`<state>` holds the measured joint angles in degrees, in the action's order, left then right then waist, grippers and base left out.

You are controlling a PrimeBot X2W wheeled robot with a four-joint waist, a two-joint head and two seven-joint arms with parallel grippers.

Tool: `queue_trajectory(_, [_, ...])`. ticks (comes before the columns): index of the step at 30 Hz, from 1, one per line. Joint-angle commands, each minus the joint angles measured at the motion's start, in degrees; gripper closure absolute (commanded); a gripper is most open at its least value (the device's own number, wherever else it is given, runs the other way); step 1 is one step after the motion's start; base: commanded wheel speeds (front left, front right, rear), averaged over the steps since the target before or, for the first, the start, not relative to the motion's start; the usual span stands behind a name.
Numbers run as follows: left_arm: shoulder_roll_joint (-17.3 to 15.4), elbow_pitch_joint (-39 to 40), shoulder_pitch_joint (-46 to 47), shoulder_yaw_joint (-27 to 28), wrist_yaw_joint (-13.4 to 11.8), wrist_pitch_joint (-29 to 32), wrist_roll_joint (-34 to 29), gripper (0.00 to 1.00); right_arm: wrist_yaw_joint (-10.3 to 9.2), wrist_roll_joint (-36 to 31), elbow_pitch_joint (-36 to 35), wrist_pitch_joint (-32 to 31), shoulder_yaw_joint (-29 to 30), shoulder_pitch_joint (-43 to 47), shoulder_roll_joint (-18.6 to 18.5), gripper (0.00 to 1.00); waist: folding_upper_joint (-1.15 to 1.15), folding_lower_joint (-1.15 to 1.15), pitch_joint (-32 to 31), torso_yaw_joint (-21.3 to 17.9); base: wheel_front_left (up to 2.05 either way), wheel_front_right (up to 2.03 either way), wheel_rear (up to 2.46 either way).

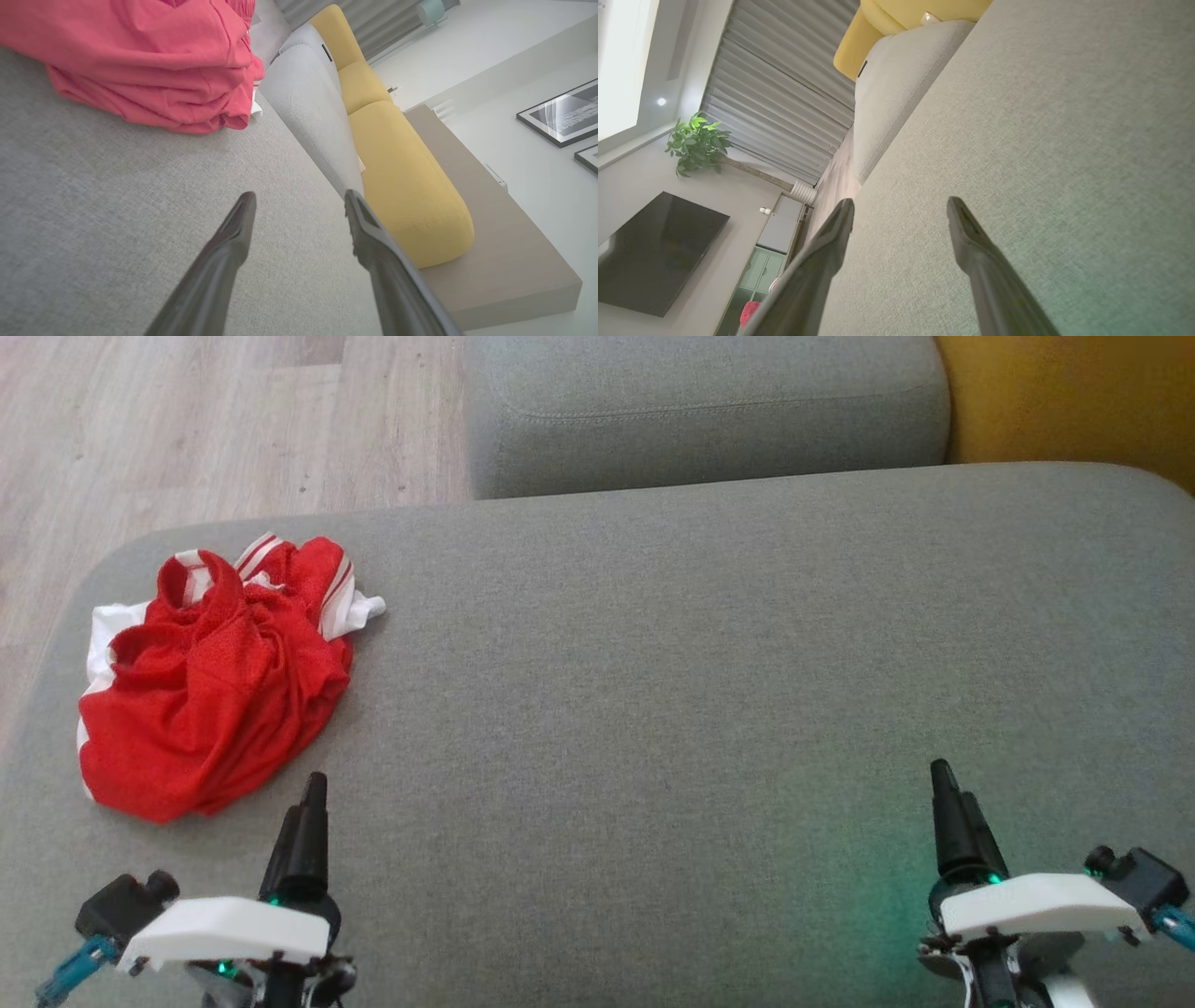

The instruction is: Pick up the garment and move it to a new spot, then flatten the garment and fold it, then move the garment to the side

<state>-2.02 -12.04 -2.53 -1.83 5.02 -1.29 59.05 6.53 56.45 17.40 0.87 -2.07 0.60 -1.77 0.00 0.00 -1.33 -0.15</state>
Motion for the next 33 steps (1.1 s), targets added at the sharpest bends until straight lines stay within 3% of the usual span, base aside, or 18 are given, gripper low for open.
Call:
queue_trajectory(1, [-1.1, 2.6, 1.0, 0.2, -0.2, -0.7, -1.9, 0.0, 0.35, -2.0, -2.4, 1.0, -1.1, -2.6, -0.6, 0.0, 0.0, 0.0, -0.1, 0.0, 0.0, 0.0, 0.0])
queue_trajectory(33, [-1.7, 8.1, -0.4, -2.4, -1.9, -5.9, -23.6, 0.0, 0.59, -22.4, -4.5, 6.2, -3.5, -2.4, -0.8, 0.0, 0.0, 0.0, -0.8, 0.4, 0.0, 0.0, 0.0])
